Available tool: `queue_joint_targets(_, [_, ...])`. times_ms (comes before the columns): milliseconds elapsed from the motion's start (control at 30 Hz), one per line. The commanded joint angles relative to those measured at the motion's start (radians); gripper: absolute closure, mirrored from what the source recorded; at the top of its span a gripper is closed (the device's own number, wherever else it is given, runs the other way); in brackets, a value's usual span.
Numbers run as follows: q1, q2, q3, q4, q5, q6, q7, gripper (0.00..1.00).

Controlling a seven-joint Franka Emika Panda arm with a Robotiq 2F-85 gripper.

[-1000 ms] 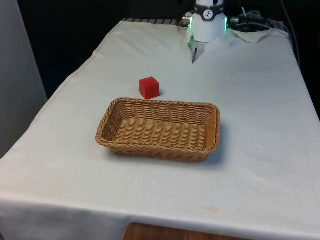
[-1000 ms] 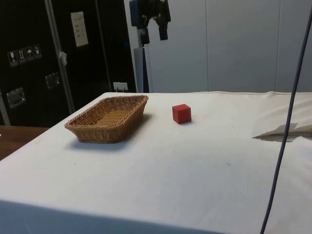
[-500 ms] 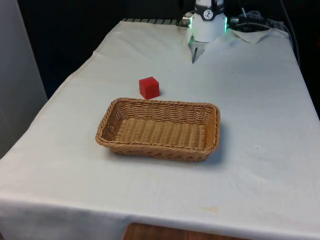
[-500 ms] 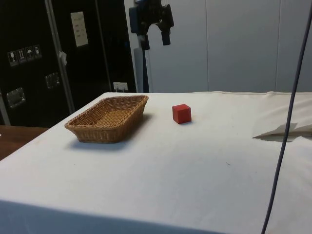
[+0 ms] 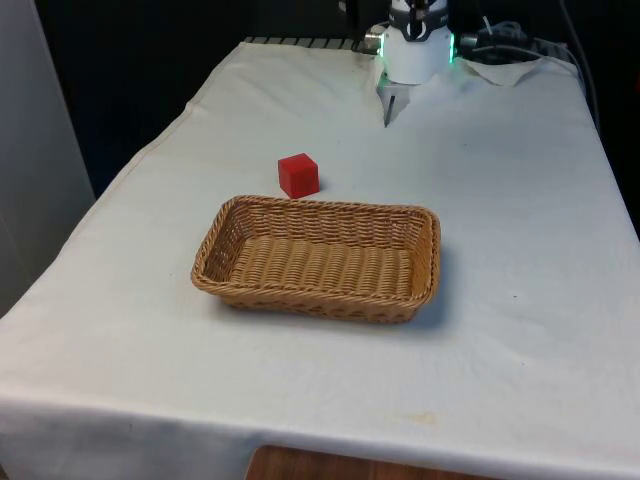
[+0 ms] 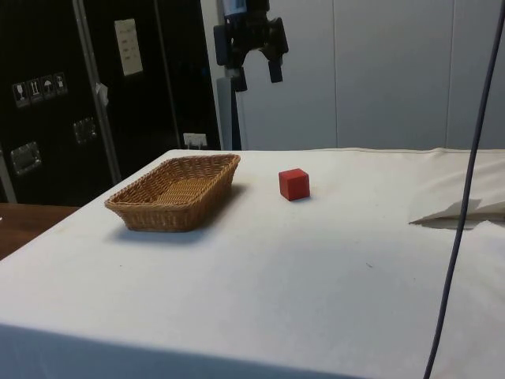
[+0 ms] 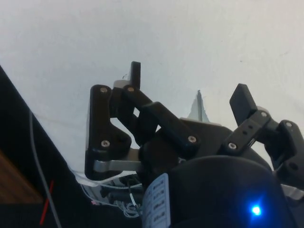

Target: Pick up the cube and place it into the basket.

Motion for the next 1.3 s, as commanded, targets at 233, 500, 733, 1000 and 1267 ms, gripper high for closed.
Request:
queue_joint_targets(233, [-0.001,0.020,-0.007,-0.008,0.008,0.026,0.042,0.00])
queue_joint_targets(500, [-0.001,0.041,-0.014,-0.013,0.011,0.039,0.085,0.00])
queue_joint_targets(733, [-0.001,0.058,-0.019,-0.018,0.013,0.052,0.121,0.00])
queue_joint_targets(1000, [-0.002,0.077,-0.029,-0.020,0.015,0.063,0.156,0.00])
queue_joint_targets(1267, [-0.002,0.097,-0.039,-0.021,0.018,0.071,0.193,0.00])
